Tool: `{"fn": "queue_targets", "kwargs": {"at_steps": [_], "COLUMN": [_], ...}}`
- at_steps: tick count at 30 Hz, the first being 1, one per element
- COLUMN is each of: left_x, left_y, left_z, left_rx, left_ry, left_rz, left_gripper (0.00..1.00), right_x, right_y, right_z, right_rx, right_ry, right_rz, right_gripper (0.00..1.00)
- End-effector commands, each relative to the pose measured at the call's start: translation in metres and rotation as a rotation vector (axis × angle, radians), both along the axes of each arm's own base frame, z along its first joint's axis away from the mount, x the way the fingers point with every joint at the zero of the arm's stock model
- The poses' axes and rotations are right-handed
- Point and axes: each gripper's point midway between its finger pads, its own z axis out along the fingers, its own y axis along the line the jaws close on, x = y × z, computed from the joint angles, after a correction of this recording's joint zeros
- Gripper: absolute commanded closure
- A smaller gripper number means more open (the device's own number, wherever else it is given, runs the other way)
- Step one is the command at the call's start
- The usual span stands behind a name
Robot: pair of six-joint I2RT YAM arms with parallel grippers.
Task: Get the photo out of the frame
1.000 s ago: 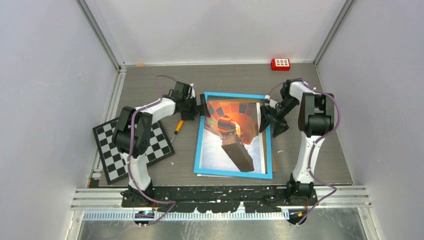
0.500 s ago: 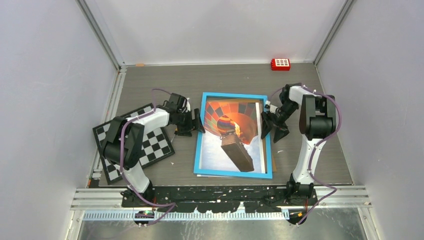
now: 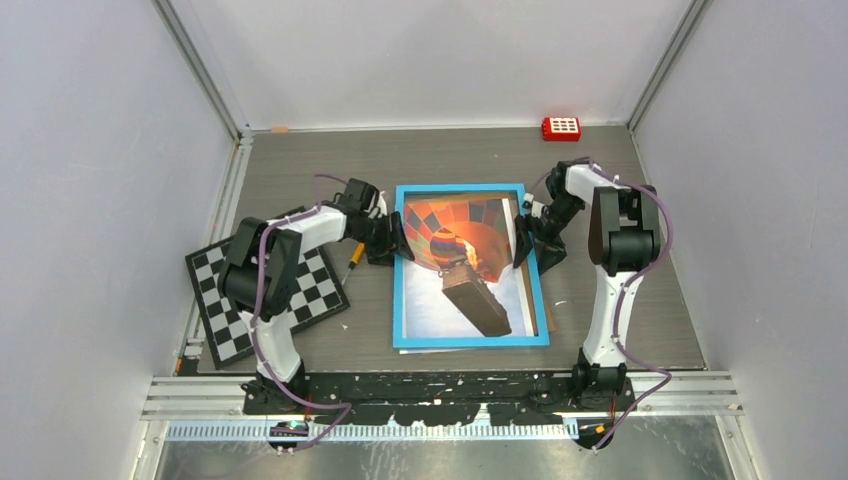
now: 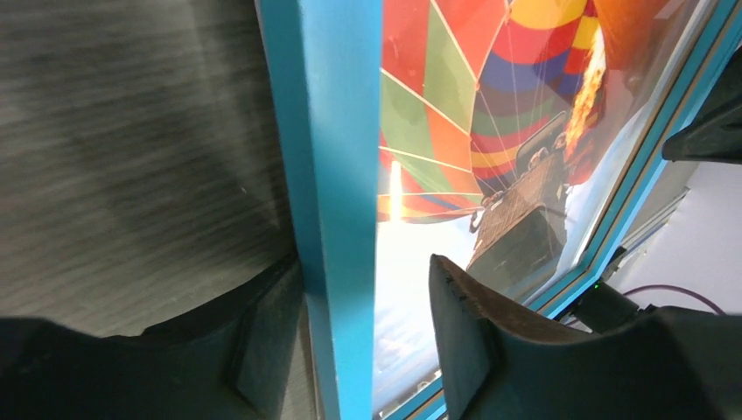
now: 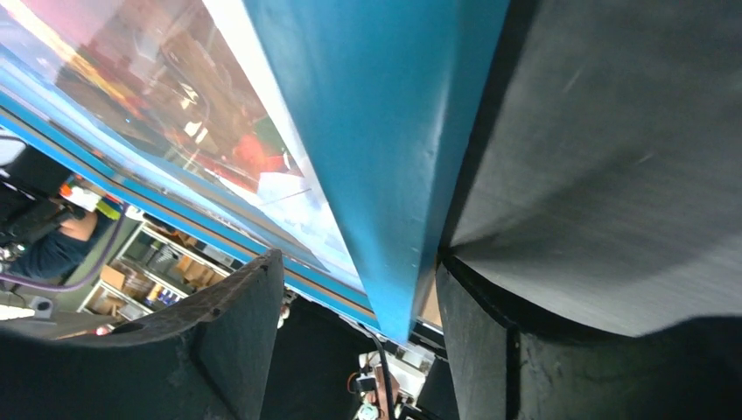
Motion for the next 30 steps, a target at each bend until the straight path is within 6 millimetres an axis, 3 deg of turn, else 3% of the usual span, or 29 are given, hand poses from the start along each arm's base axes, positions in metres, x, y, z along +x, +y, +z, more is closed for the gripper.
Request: {"fn": "queue_targets", "kwargs": {"at_steps": [1,5,9,13,15,19,24,28,30], "left_x": [0.025,0.060,0.091,0.097,0.094,0.085,0.078,0.069,0.065], "left_y": [0.012,0.020,0.030,0.030,0.029,0.035,0.059,0.077,0.093], "left_z": [-0.031,-0.026,-0.022,-0.007,0.006,0.051,0.115,0.177,0.207], "left_rx": [0.068,0.072,0.089,0.059,0.044,0.039,0.107,0.183,0.244], "left_ry": [-0.015,-0.056,-0.100,-0.112,-0.127,-0.229,-0.474,-0.746,-0.861], "left_rz": [0.032,0.061,0.051,0.030,0.037,0.026,-0.040,-0.115,-0.073], "left_gripper": [0.48,0.60,0.66,0.63,0.52,0.33,0.04,0.00,0.00], "right_x": [0.037,0.061,0.070,0.077,0.084,0.089,0.086,0.080,0.076], "right_y": [0.020,0.036,0.046,0.034,0.023,0.011,-0.005,-0.015,-0.017], "right_z": [-0.025,-0.030,-0.031,-0.018,-0.006,0.035,0.108,0.158,0.180], "right_rx": [0.017,0.034,0.056,0.044,0.039,0.080,0.091,0.044,0.027], "right_ry": [-0.049,-0.075,-0.072,-0.114,-0.154,-0.254,-0.540,-0.758,-0.832], "right_rz": [-0.031,-0.053,-0.097,-0.093,-0.093,-0.074,0.020,0.118,0.138], "right_gripper": [0.34,0.41,0.43,0.37,0.34,0.26,0.12,0.01,0.00]}}
